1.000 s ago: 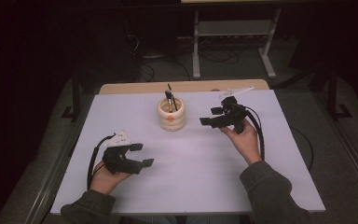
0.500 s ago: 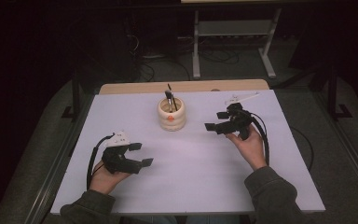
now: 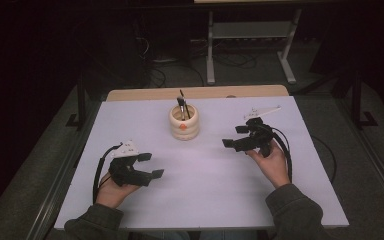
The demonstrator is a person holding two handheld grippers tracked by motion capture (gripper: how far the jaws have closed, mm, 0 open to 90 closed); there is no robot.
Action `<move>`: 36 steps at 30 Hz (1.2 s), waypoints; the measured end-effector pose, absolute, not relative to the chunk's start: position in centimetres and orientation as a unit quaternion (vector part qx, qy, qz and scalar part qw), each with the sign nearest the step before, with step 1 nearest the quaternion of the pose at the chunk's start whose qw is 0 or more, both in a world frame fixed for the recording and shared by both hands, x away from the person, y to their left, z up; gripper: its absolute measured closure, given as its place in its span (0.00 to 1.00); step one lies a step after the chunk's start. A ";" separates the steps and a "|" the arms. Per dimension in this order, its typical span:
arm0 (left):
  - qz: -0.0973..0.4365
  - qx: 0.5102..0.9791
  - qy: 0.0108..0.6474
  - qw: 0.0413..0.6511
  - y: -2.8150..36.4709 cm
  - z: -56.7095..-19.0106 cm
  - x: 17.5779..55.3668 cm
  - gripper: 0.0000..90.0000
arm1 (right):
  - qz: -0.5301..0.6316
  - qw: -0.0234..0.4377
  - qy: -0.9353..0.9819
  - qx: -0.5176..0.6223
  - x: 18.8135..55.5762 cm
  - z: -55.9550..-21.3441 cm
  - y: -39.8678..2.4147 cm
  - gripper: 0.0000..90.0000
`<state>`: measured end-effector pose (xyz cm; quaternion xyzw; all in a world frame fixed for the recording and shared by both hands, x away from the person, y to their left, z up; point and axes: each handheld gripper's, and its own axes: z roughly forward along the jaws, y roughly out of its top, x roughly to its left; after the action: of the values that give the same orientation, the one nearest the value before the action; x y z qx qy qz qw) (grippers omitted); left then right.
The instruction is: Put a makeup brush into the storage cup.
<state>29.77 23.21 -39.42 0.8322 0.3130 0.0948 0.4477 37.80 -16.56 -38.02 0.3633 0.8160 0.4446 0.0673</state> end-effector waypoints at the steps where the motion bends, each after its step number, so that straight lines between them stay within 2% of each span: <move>1: 0.095 0.832 0.313 0.448 23.2 -39.4 29.8 0.25 | 0.445 0.066 0.815 0.365 37.7 -38.1 -16.7 0.20; 29: 0.102 0.828 0.320 0.450 24.4 -39.4 29.4 0.25 | 0.437 0.060 0.814 0.379 33.6 -40.0 -19.5 0.17; 36: 0.106 0.824 0.335 0.444 25.1 -40.5 28.8 0.25 | 0.433 0.053 0.813 0.385 32.4 -40.8 -20.0 0.17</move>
<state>28.84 25.06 -40.52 0.8241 0.3349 0.1060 0.4444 32.40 -20.03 -40.83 0.3845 0.8132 0.4335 0.0533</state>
